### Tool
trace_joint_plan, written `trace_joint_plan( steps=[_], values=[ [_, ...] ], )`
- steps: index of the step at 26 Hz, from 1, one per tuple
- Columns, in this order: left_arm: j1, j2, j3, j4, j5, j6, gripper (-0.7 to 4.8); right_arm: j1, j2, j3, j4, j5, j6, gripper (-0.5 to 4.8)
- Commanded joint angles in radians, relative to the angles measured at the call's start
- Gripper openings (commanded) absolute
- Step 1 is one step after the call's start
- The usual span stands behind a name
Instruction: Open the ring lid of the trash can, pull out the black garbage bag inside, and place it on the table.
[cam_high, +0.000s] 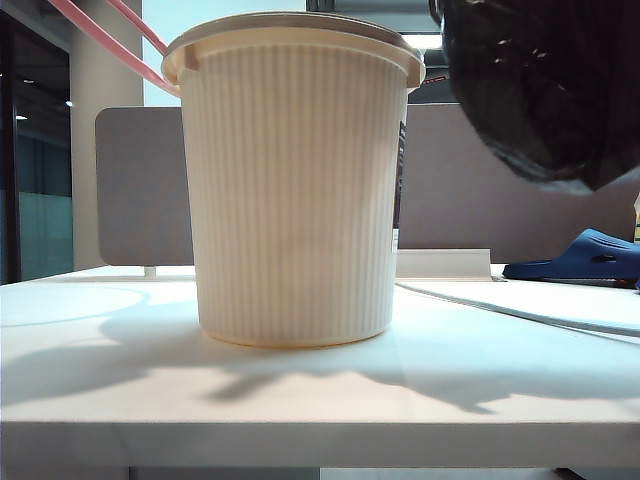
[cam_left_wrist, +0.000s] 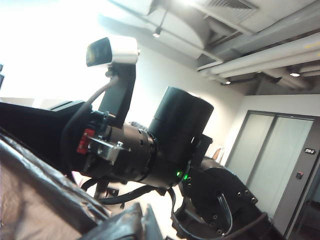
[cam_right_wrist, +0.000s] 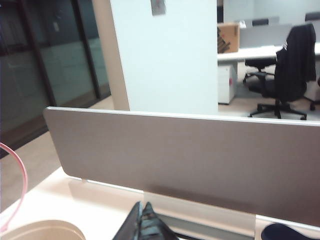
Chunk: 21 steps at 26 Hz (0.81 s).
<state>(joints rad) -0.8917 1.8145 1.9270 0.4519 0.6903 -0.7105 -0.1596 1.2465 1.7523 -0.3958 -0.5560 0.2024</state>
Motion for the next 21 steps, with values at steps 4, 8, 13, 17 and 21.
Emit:
trace_joint_plan(
  steps=[4,8,13,17,21],
  values=[
    [0.014,0.026,0.007,0.01,0.01,0.005,-0.06,-0.002,-0.005,-0.055,0.068,0.005,-0.018,-0.05],
    [0.015,0.055,0.007,0.009,0.01,0.008,-0.06,-0.029,-0.004,-0.059,0.075,0.008,-0.024,-0.05],
    [0.016,0.093,0.007,0.008,0.006,0.03,-0.06,-0.052,-0.004,-0.086,0.082,0.008,-0.033,-0.05],
    [0.029,0.116,0.007,0.013,0.006,0.031,-0.06,-0.052,-0.004,-0.139,0.109,0.008,-0.047,-0.05],
    [0.052,0.132,0.006,0.014,0.006,0.031,-0.06,-0.053,-0.004,-0.209,0.151,0.024,-0.046,-0.05]
  ],
)
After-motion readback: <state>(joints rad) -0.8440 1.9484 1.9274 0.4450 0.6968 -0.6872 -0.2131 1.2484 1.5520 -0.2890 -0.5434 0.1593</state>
